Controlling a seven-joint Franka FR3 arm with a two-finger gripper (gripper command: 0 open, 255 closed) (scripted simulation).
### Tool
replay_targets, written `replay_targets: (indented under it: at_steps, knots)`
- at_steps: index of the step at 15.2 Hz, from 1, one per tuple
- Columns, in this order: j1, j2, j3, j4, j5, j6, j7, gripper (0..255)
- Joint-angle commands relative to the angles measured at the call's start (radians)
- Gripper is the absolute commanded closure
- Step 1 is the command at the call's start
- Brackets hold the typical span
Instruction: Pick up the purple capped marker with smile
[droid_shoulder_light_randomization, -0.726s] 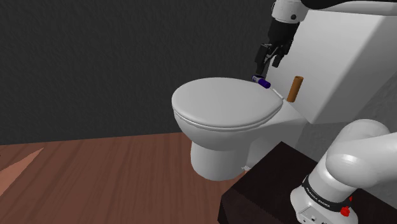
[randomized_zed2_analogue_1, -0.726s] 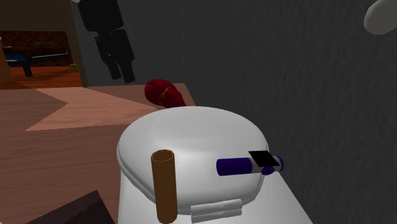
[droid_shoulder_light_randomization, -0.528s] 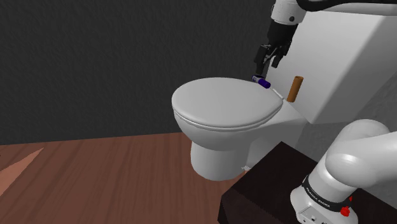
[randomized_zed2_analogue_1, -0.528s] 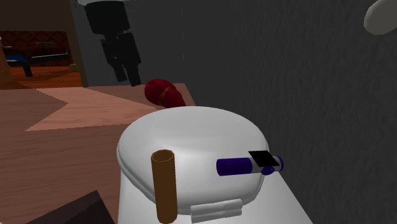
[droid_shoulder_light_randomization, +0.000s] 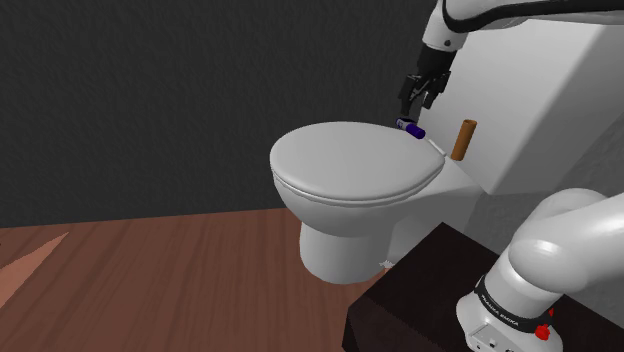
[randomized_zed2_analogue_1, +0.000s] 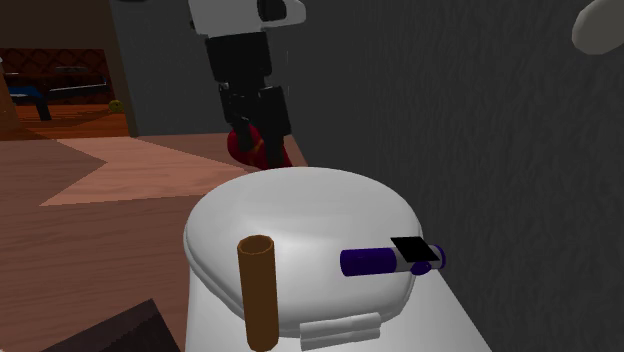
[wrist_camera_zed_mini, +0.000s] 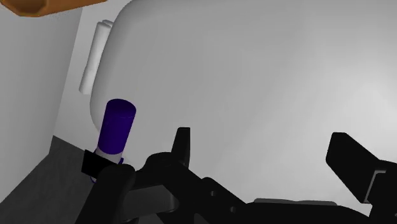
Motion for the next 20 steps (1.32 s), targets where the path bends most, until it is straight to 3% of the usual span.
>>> replay_targets:
  at_steps: [1, 8, 15, 17, 20]
  knots:
    - [-0.008, 0.063, -0.045, 0.019, 0.001, 0.043, -0.035, 0]
    - [-0.019, 0.278, -0.187, 0.113, 0.054, 0.15, -0.159, 0]
    - [-0.03, 0.535, -0.314, 0.263, 0.193, 0.208, -0.319, 0]
    - [-0.038, 0.589, -0.332, 0.299, 0.231, 0.211, -0.353, 0]
    - [-0.04, 0.601, -0.333, 0.27, 0.24, 0.249, -0.364, 0]
